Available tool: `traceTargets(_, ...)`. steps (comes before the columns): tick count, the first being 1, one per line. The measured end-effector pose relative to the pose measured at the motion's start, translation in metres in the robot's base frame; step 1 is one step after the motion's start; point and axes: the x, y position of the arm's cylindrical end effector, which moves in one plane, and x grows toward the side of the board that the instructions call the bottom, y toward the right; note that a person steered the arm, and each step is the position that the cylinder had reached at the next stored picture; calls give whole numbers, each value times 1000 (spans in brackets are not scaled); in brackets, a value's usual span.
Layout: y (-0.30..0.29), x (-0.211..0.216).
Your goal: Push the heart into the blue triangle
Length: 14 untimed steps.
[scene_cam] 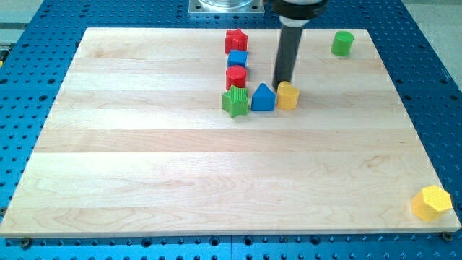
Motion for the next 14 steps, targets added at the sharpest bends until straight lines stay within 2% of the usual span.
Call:
traceTargets(1,-31,0)
traceTargets(2,-37,0)
traceTargets(7,-22,13)
traceTargets(10,-28,-40)
traceTargets(14,-37,-51)
